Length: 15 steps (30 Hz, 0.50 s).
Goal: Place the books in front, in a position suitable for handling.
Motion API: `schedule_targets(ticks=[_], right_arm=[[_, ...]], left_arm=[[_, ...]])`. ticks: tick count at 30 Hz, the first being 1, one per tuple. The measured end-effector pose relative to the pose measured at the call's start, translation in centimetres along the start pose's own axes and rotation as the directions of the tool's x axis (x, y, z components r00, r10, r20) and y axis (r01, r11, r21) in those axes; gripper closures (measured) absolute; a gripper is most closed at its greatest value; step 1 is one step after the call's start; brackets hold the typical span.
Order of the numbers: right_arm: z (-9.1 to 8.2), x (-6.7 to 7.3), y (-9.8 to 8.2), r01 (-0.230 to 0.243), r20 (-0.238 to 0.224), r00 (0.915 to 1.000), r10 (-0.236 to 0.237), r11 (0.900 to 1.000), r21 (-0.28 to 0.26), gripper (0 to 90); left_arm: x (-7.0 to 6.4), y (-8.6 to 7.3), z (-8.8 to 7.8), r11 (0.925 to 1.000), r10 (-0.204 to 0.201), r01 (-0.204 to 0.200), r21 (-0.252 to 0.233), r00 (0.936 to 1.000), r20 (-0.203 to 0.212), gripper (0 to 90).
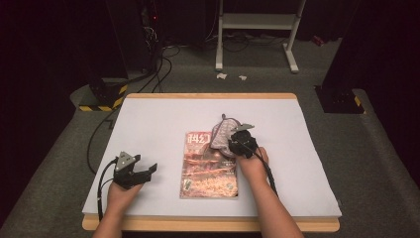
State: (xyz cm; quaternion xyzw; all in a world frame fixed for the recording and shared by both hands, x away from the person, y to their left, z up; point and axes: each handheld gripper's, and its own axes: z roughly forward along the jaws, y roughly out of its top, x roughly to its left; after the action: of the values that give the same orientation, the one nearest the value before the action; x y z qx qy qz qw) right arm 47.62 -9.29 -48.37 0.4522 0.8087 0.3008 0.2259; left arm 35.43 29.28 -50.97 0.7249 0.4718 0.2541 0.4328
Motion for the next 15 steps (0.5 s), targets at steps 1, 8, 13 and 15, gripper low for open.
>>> schedule_targets(ticks=[1, 8, 13, 15], right_arm=[[0.1, 0.2, 0.2, 0.005, -0.001, 1.0, -0.005, 1.0, 0.004, 64.2], [1.2, 2.7, 1.5, 0.047, -0.027, 0.9985, -0.047, 0.999, 0.007, 64.3], [2.2, 5.3, 2.5, 0.078, -0.071, 0.9943, -0.079, 0.997, -0.013, 64.5], [2.7, 6.4, 3.0, 0.088, -0.081, 0.9926, -0.09, 0.996, -0.02, 64.6]], left_arm=[[0.0, 0.0, 0.0, 1.0, 0.0, 0.0, 0.0, 1.0, 0.001, 20.4], [0.1, 0.0, 0.0, 1.0, 0.0, 0.0, 0.001, 1.0, 0.003, 20.3], [0.0, 0.0, 0.0, 1.0, 0.0, 0.0, 0.0, 1.0, 0.002, 20.4], [0.0, 0.0, 0.0, 1.0, -0.002, 0.002, 0.0, 1.0, 0.004, 20.4]])
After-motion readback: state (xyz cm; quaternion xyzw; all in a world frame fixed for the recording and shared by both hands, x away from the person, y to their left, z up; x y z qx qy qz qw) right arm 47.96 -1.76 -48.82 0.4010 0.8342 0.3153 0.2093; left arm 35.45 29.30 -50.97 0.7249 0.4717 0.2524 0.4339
